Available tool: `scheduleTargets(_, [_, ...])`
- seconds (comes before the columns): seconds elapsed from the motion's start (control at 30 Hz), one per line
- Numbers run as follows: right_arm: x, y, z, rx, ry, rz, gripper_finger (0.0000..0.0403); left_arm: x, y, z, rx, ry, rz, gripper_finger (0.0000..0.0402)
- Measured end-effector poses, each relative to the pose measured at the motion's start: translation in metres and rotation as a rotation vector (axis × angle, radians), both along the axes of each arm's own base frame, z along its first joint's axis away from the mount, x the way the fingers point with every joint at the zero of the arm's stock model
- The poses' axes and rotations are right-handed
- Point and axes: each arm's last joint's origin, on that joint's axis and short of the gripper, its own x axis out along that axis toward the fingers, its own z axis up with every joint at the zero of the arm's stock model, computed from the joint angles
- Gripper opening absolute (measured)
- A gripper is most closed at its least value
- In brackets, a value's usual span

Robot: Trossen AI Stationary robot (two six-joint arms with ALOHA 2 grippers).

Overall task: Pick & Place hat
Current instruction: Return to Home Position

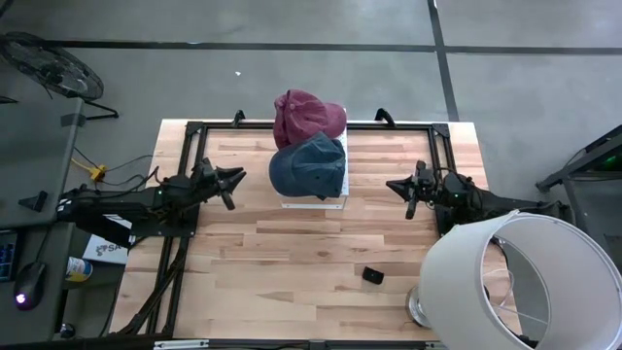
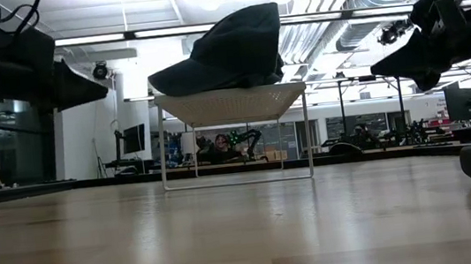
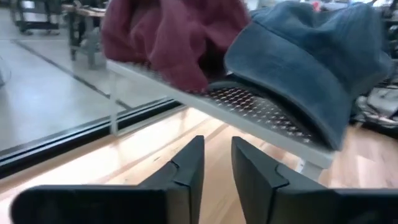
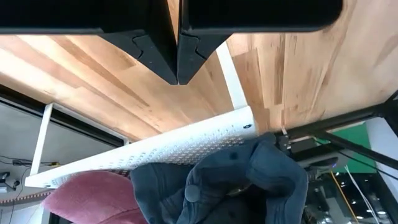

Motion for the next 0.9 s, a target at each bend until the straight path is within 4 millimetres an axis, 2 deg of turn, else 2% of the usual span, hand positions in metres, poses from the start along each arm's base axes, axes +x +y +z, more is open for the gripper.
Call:
scheduleTargets(0.2, [0.0000,0.0000,-0.0002,0.000,0.002,0.000,0.0000,-0.0003,0.0003,-0.0031,-0.007,0.030,0.012,0.0062])
scheduleTargets(0.9, [0.0000,0.0000,-0.0004,0.000,0.003,0.000,0.0000,-0.0004,0.0002,-0.0038,-0.008,0.038,0.011,0.0061])
